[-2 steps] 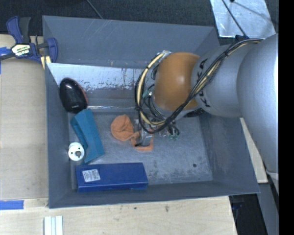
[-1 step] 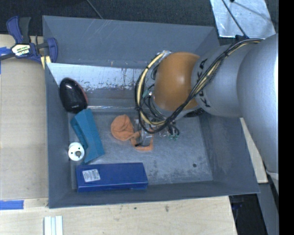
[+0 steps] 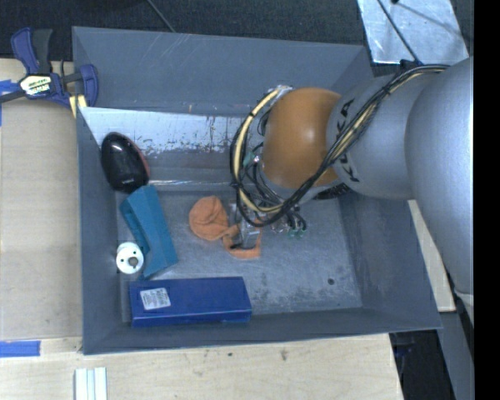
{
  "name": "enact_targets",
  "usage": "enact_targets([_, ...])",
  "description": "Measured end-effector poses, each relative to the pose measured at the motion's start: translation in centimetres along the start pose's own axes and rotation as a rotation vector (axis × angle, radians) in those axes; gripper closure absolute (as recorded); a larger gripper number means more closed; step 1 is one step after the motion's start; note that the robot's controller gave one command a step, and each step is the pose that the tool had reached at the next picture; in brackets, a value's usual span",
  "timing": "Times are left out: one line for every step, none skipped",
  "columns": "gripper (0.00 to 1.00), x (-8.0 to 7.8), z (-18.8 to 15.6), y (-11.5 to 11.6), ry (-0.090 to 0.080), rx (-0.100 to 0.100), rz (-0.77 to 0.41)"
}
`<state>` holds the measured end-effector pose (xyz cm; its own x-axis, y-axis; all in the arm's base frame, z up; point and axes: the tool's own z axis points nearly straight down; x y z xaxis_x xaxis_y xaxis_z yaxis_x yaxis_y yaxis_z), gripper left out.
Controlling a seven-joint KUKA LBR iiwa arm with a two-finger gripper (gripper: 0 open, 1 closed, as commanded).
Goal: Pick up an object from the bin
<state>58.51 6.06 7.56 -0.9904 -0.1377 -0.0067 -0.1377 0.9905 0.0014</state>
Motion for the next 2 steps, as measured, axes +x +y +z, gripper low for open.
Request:
enact_targets([1.00, 0.01, -0.95, -0.03, 0.003, 0.001, 0.000])
enact_targets([1.00, -0.07, -1.57, -0.04, 0.001, 0.001, 0.000])
